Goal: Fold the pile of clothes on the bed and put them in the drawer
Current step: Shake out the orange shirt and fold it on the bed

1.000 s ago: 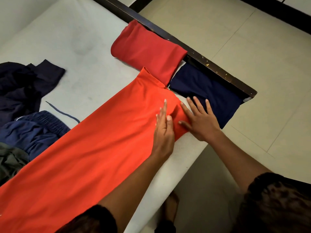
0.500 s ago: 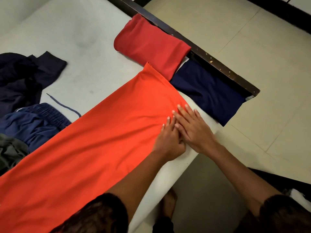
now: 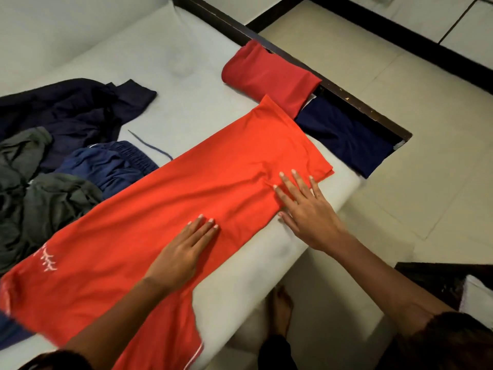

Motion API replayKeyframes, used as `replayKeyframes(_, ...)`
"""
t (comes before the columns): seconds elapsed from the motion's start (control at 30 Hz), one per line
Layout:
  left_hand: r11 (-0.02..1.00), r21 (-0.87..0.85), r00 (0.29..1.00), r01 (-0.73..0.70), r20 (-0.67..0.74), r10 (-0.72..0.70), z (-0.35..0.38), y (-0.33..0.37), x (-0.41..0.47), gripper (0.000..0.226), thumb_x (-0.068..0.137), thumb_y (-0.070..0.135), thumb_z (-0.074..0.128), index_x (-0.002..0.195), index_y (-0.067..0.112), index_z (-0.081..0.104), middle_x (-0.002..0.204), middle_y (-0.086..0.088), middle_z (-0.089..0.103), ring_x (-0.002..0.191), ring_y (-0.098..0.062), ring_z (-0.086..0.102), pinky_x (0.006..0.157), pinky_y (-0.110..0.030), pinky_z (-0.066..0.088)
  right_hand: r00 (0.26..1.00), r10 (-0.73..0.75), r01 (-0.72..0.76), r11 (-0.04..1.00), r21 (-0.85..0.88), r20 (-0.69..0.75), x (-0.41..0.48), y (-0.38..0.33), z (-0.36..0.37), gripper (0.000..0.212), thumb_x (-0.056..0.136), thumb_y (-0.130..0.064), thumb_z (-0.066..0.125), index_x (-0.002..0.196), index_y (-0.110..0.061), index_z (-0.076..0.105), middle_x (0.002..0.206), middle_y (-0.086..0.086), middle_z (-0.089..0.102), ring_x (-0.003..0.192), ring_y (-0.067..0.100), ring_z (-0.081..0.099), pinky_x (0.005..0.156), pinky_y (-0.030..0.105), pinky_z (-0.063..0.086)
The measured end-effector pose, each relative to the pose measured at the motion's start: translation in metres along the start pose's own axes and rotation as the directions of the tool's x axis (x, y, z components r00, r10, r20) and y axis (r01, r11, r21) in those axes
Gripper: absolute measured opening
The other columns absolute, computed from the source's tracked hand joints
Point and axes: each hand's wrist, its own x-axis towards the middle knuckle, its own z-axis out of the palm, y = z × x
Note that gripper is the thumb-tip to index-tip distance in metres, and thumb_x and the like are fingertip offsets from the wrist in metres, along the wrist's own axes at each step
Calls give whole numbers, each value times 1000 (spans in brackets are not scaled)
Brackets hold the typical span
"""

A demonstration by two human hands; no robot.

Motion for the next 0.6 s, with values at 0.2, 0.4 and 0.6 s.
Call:
replayKeyframes(0.2,970,223,995,-99,13,99,11,-28,-169,46,100,22,23,144,10,28,141,-11,46,135,-32,32,114,-36,10,975,-155,156,988,-8,-159,-49,-139,-6,79,65,-25,70,139,-10,44,150,14,33,138,33,30,111,51,21)
replayKeyframes(0.4,956,285,970,-75,241,4,38,-39,-286,125,46,17,79,150,9,10,158,-8,4,144,-30,6,114,-37,5,892,-431,416,900,-127,-135,-86,-249,19,61,80,-11,38,141,-9,35,148,9,38,136,28,36,110,48,23)
replayKeyframes(0.6,969,244,999,-32,-35,42,59,-30,-279,77,81,34,48,150,16,16,136,-15,51,138,-31,27,115,-39,10,872,-490,488,866,-108,10,-88,-266,38,67,59,-9,70,125,-9,60,129,11,59,115,27,59,95,47,46)
